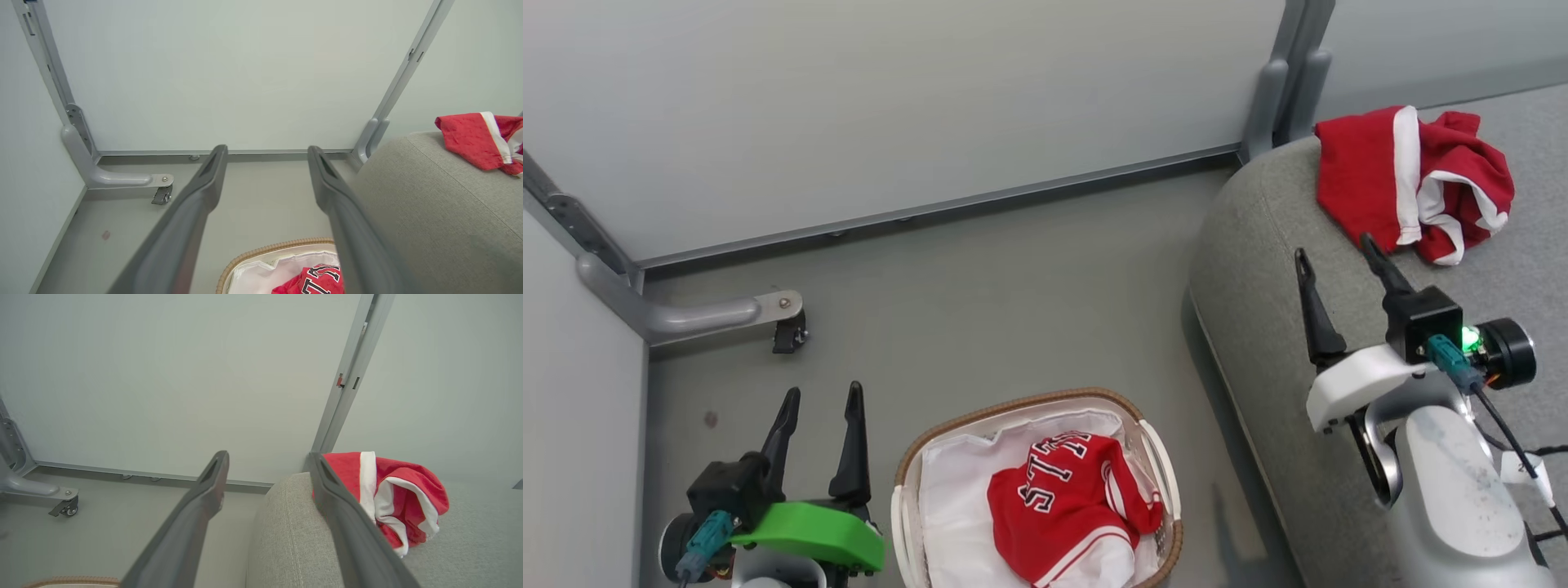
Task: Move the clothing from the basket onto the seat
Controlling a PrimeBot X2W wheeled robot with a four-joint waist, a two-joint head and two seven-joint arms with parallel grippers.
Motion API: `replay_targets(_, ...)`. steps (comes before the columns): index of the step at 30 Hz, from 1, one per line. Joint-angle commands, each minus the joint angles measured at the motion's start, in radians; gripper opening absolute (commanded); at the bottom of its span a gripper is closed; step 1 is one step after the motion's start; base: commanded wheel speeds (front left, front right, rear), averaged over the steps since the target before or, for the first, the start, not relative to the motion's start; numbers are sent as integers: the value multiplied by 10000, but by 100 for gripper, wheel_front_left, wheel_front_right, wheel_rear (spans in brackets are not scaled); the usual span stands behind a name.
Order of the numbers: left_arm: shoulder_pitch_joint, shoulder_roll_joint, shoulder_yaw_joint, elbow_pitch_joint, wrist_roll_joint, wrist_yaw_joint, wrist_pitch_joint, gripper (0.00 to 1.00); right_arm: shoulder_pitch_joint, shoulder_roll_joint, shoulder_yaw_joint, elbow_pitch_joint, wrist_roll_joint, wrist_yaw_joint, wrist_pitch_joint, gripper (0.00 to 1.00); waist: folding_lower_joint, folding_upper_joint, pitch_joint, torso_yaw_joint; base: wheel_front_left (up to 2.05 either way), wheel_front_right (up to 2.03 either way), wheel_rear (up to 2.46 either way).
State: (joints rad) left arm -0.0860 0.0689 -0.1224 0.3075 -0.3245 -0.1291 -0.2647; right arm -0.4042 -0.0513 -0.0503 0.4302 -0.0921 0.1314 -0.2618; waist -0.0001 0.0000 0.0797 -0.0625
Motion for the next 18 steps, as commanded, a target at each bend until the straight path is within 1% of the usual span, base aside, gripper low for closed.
replay_targets(1,241,-53,137,-1,45,-27,5,100,313,-23,81,-115,145,-14,-48,100,1,0,-312,310,0,0,0)
replay_targets(3,425,-73,348,-16,70,-27,5,100,669,-5,397,-277,546,-14,-49,100,1,0,-395,393,0,0,0)
replay_targets(7,709,-115,537,-64,81,-27,5,100,1303,-14,612,-611,1028,-14,-49,100,1,0,-497,536,0,0,0)
replay_targets(10,848,-146,659,-124,12,-27,5,100,1710,-15,646,-771,1281,-14,-49,100,1,0,-516,617,0,0,0)
replay_targets(18,1088,-178,608,-142,-6,-27,5,100,2469,-10,626,-1033,1689,-14,-49,100,1,0,-587,720,0,0,0)
